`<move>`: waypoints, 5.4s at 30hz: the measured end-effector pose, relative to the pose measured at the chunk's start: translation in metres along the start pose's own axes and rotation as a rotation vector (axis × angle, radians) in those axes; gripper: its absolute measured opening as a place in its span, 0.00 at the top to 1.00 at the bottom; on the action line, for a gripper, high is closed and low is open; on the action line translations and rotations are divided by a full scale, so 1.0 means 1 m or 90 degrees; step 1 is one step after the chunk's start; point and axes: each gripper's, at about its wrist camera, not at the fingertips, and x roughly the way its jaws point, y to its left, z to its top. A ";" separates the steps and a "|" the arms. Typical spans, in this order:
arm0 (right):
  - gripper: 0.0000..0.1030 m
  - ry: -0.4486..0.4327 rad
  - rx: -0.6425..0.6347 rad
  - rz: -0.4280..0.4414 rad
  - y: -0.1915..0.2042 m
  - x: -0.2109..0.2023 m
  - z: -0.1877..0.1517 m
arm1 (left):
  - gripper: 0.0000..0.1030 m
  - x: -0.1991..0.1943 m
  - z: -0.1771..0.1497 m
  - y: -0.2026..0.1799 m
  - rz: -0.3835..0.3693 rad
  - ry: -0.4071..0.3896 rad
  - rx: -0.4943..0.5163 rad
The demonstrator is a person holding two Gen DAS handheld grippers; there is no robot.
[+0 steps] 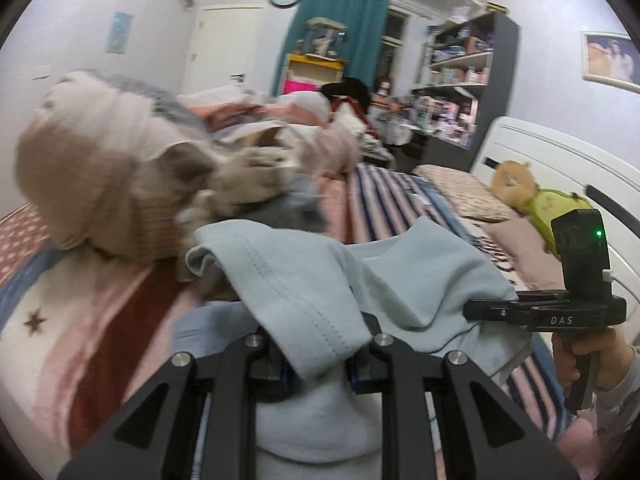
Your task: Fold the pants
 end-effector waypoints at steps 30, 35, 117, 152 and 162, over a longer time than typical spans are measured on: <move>0.65 0.099 0.000 -0.003 -0.002 0.076 -0.024 | 0.59 0.021 -0.044 0.071 0.135 0.066 -0.087; 0.50 0.085 -0.024 -0.010 0.005 0.059 -0.028 | 0.46 0.008 -0.039 0.048 0.142 0.043 -0.071; 0.01 -0.290 0.003 -0.402 -0.103 -0.303 -0.215 | 0.02 0.011 -0.087 -0.384 -0.063 -0.124 0.163; 0.01 -0.289 0.003 -0.400 -0.103 -0.305 -0.215 | 0.02 0.008 -0.090 -0.384 -0.062 -0.130 0.160; 0.01 -0.288 0.002 -0.399 -0.105 -0.306 -0.215 | 0.01 0.006 -0.092 -0.385 -0.059 -0.130 0.159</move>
